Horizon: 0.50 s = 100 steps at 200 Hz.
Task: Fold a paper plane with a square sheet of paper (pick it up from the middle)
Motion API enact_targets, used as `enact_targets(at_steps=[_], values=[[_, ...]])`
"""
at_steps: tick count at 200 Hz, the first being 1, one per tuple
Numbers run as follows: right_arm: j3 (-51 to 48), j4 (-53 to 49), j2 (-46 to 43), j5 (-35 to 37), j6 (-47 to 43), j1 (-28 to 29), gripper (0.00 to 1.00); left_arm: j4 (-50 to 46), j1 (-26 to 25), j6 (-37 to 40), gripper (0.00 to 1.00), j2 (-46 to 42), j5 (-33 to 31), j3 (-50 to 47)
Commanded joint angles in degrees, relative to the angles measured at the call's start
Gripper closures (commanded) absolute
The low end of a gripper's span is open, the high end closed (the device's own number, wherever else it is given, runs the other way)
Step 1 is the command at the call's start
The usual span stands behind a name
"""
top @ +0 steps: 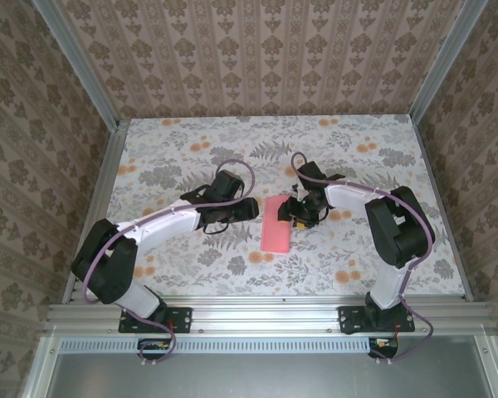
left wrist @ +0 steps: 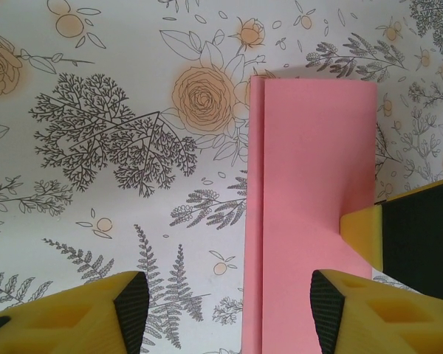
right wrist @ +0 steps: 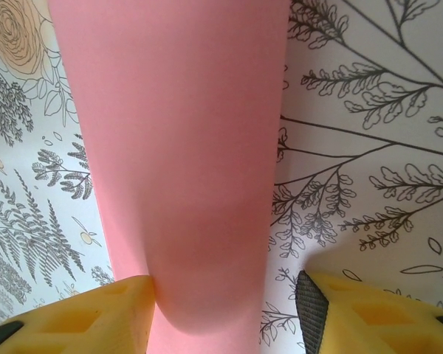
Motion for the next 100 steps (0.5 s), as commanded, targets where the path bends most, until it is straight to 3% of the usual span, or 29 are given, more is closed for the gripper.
enact_targets(at_steps=[1,100], values=[[0.56,-0.55,1.77,-1.04,-0.08,0.0,0.44,0.51,-0.26,0.08,0.38,0.55,0.67,2.38],[1.9,-1.0,1.74,-0.27,1.55,0.81,0.43,0.29,-0.34,0.35,0.38,1.03,1.3,2.61]])
